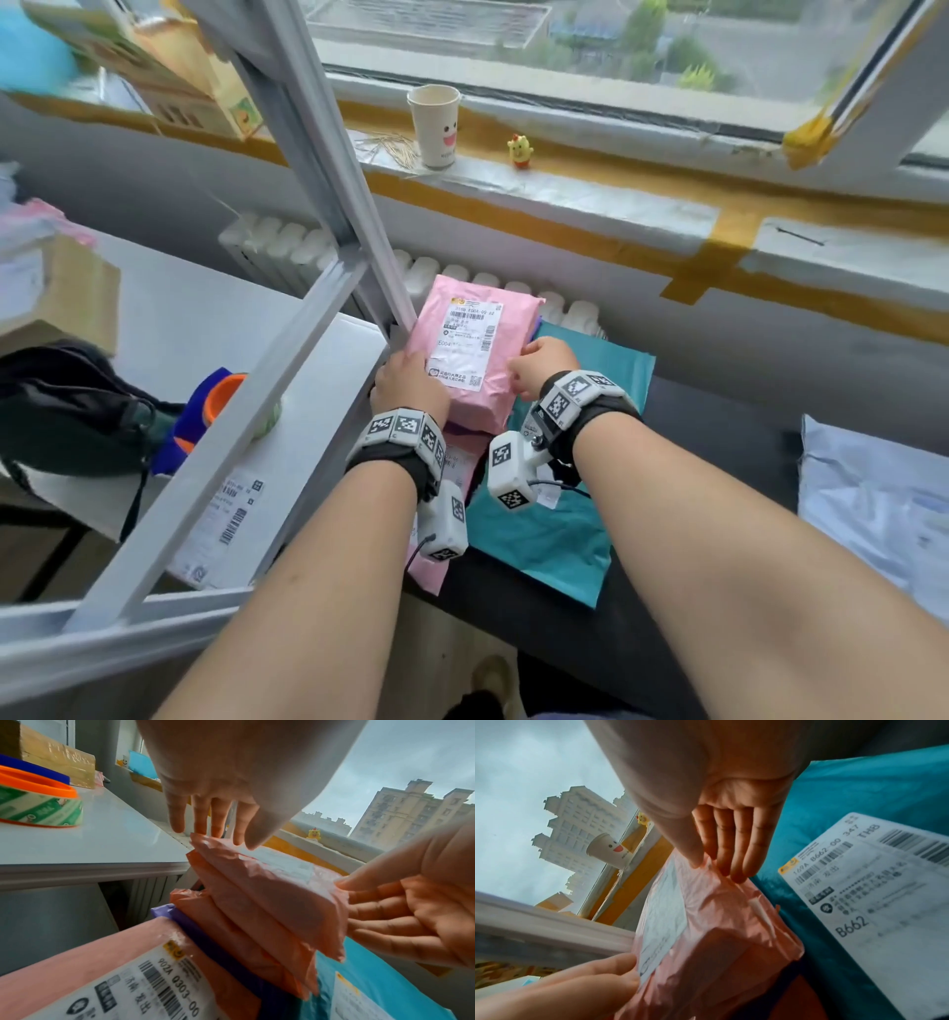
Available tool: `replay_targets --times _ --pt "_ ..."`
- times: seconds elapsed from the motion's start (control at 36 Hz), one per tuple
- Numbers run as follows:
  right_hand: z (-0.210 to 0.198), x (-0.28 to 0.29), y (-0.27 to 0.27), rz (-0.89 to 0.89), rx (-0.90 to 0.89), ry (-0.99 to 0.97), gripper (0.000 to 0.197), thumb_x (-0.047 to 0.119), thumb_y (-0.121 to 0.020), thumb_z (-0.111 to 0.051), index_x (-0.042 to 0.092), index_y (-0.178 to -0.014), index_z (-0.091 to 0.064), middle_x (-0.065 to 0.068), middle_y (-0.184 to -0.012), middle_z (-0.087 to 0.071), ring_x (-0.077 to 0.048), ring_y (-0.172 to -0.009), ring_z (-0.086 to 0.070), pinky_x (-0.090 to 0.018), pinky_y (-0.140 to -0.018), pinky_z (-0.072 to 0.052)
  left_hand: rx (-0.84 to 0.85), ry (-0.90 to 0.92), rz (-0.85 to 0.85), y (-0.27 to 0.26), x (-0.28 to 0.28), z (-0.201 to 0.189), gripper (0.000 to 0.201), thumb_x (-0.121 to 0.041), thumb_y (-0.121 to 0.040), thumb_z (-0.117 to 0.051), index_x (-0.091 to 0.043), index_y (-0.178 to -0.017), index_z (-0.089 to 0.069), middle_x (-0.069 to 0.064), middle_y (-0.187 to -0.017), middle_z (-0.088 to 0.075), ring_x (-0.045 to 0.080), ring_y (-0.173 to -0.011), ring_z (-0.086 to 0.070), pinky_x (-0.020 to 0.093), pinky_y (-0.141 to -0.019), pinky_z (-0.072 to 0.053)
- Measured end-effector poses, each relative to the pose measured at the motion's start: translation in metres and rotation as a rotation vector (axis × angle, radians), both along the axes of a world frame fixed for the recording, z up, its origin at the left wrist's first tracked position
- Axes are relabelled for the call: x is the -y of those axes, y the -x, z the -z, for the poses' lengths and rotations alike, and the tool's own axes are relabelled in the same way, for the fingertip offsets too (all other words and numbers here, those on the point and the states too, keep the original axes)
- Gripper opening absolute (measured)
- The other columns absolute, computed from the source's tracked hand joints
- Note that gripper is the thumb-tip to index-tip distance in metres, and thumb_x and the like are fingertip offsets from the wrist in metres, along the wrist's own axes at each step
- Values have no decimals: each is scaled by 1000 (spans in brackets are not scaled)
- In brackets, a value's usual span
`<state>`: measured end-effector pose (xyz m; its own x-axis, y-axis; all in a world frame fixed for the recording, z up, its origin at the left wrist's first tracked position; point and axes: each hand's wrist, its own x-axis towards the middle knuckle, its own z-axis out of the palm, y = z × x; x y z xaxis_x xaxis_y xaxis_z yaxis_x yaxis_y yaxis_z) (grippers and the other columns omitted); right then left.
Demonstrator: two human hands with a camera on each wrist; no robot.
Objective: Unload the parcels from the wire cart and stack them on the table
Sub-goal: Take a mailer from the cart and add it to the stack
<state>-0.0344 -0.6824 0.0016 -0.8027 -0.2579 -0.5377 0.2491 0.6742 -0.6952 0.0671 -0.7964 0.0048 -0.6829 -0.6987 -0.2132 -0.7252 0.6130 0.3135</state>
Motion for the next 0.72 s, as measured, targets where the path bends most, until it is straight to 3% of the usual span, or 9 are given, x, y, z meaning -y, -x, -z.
replay_targets --times 0.08,0.19,0.39,0.5,0.58,0.64,0.72 --pt "-8 -13 -2 55 -38 16 20 15 -83 -59 16 -65 -50 -16 -82 -69 -32 -76 -66 -48 -80 -55 -38 27 11 0 -6 -9 39 -8 -87 -40 -9 -124 -53 13 -126 -50 33 -118 -45 42 -96 -41" --pt "-9 -37 -6 122 -73 13 16 15 -79 -56 18 -66 -49 -13 -76 -65 -29 -71 -64 -51 -79 -56 -111 42 70 -1 -20 -22 48 -9 -88 -42 -14 -135 -49 10 -137 -47 30 -125 -42 39 -103 -36" --pt "-25 -102 -36 244 -148 -28 14 15 -82 -53 20 -70 -57 -10 -95 -71 -33 -91 -68 -46 -83 -57 -167 3 233 -1 -72 -39 48 -9 -88 -44 -16 -136 -50 8 -141 -46 27 -129 -42 38 -105 -35" --pt "-43 -158 -68 322 -199 -94 16 15 -88 -52 10 -92 -67 -12 -96 -71 -33 -90 -67 -38 -81 -55 -161 -23 386 1 -119 -41 44 -11 -87 -44 -13 -129 -55 11 -135 -52 31 -121 -48 39 -97 -41" --pt "-50 -206 -89 382 -205 -154 19 17 -92 -55 7 -101 -67 -11 -106 -69 -32 -100 -63 -32 -84 -49 -152 -62 505 -2 -164 -42 47 -15 -91 -44 -16 -138 -47 7 -142 -46 28 -128 -44 38 -104 -37" --pt "-52 -240 -101 426 -208 -191 14 15 -91 -55 9 -89 -67 -11 -106 -68 -32 -101 -61 -30 -84 -47 -145 -89 591 -4 -197 -42 48 -16 -92 -44 -17 -140 -45 7 -144 -43 27 -131 -41 38 -105 -35" --pt "-48 -293 -120 546 -209 -227 29 13 -91 -51 18 -63 -44 -9 -91 -57 -25 -84 -50 -25 -72 -37 -110 -120 727 -6 -249 -42 49 -19 -94 -43 -19 -142 -42 6 -147 -39 26 -133 -38 37 -105 -34"
